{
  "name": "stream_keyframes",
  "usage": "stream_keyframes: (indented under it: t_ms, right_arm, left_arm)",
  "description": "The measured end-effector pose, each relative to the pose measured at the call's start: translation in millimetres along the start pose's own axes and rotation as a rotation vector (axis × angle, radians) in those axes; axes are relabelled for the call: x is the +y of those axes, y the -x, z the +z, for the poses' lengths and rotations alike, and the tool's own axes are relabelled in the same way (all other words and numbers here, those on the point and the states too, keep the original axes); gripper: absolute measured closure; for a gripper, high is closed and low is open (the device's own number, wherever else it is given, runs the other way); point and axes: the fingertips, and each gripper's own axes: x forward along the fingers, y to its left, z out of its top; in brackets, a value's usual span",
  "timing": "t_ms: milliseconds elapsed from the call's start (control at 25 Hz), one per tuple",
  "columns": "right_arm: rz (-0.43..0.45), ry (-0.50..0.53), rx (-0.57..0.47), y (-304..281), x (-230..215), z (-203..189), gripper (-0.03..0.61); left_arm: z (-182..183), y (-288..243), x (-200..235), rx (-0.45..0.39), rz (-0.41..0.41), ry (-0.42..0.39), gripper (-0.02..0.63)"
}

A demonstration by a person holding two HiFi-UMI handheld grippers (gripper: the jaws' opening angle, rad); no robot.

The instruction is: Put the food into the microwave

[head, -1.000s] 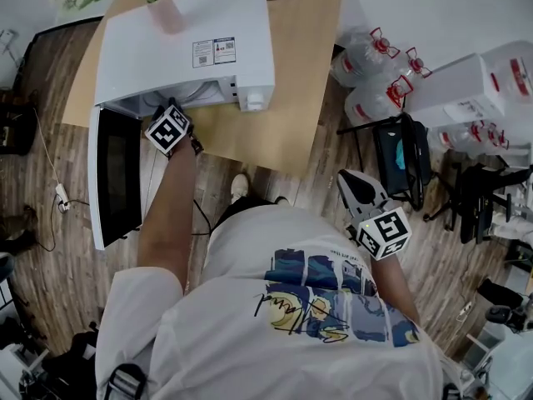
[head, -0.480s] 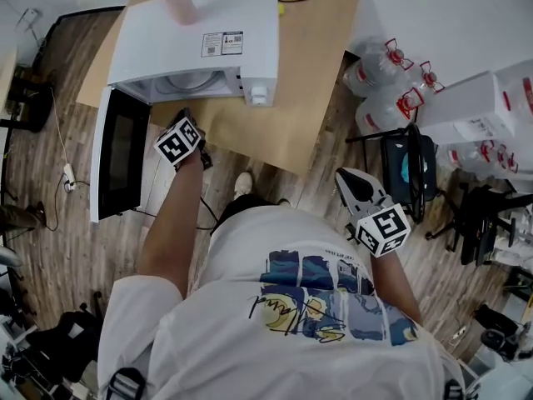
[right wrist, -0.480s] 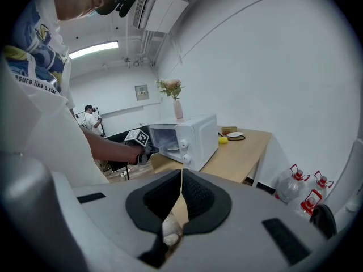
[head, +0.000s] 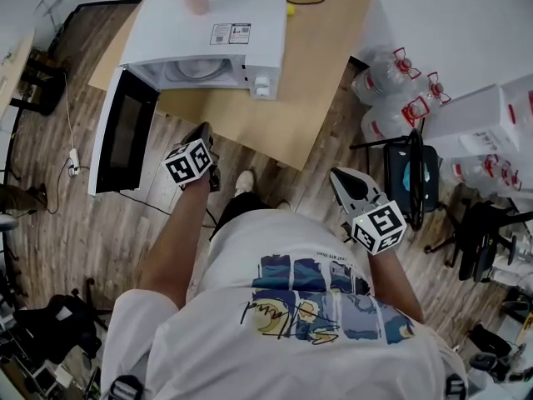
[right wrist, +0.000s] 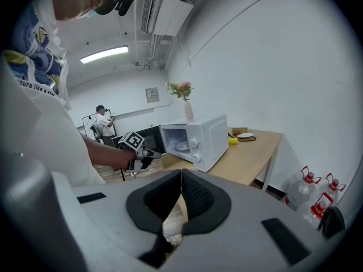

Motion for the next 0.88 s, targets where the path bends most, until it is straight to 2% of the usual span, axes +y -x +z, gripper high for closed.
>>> stream_keyframes:
  t_ms: [480,640,880]
  right_arm:
    - [0.095,0.035,0.008,19,32,-18,0.571]
    - [0.108,0.045,0.015,26,39,-25,0.571]
    - [0.116,0.060,0.007,36,47,-28,0.571]
  left_arm:
    - [-44,89,-96,0.030,-0.272,-0.125,0.606]
    - [-61,109,-122,0.051,-0.326,-0.196,0.606]
    - [-76,130,-150,0.067,-0.385,-0.260,0.605]
